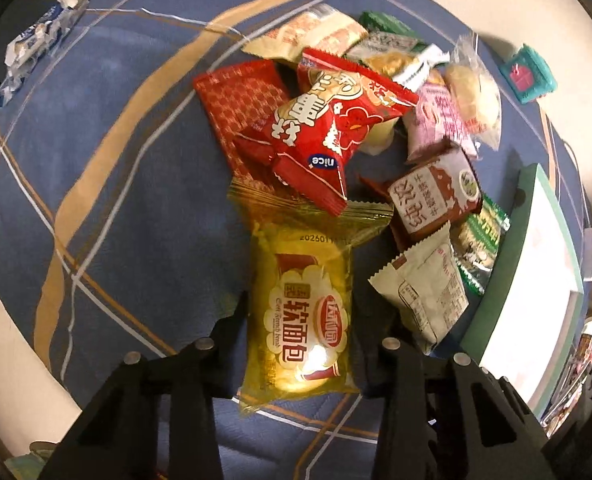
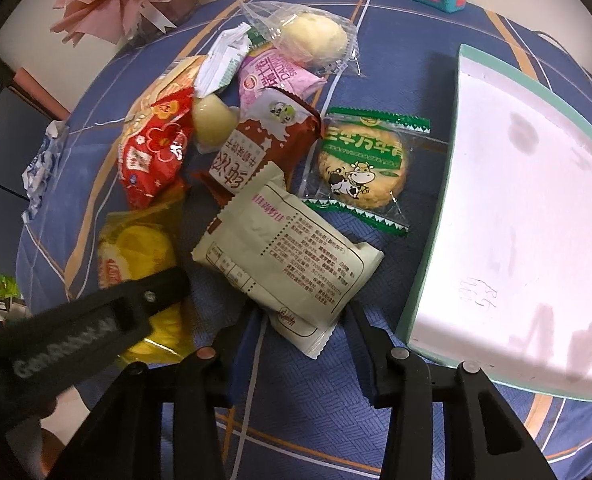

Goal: Organize snacks
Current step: 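Grasp the cream biscuit packet with the right tool while the left grasps the yellow bread bag, then lift the cream packet with the right tool while the left lifts the yellow bag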

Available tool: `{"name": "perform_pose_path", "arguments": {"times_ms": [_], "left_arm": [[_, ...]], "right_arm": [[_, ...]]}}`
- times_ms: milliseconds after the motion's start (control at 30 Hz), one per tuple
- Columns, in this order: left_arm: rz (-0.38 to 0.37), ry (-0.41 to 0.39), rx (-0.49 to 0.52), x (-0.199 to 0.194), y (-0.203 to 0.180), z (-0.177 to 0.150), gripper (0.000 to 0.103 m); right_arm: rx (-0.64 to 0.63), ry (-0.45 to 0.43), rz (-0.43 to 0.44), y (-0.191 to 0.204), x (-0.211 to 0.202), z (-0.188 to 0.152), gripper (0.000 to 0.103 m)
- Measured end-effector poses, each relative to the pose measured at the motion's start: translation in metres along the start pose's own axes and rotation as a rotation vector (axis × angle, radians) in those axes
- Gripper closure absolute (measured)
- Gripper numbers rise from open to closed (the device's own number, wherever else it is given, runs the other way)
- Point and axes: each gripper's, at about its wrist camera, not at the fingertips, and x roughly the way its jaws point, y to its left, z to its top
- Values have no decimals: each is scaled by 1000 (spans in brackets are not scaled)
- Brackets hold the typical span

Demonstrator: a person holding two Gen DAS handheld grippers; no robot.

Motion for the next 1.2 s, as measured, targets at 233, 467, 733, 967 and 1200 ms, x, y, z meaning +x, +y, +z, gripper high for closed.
{"name": "perform_pose_path", "arguments": {"times_ms": [233, 467, 733, 967, 1200], "left_arm": [[-38, -55, 3, -19, -5, 0, 61], [-51, -54, -13, -20, -5, 4, 61], [-96, -61, -59, -46, 20, 14, 61], [-106, -44, -82, -46, 29, 19, 61], [-100, -22, -119, -35, 44, 23, 61]], "right_arm": [[-5, 6, -12, 5, 0, 6, 56], [27, 9, 20, 1, 7, 15, 56], [26, 19, 22, 0, 16, 27, 56], [26, 5, 12, 2, 8, 33, 43], [-71, -50, -60, 15, 6, 54, 35]]}}
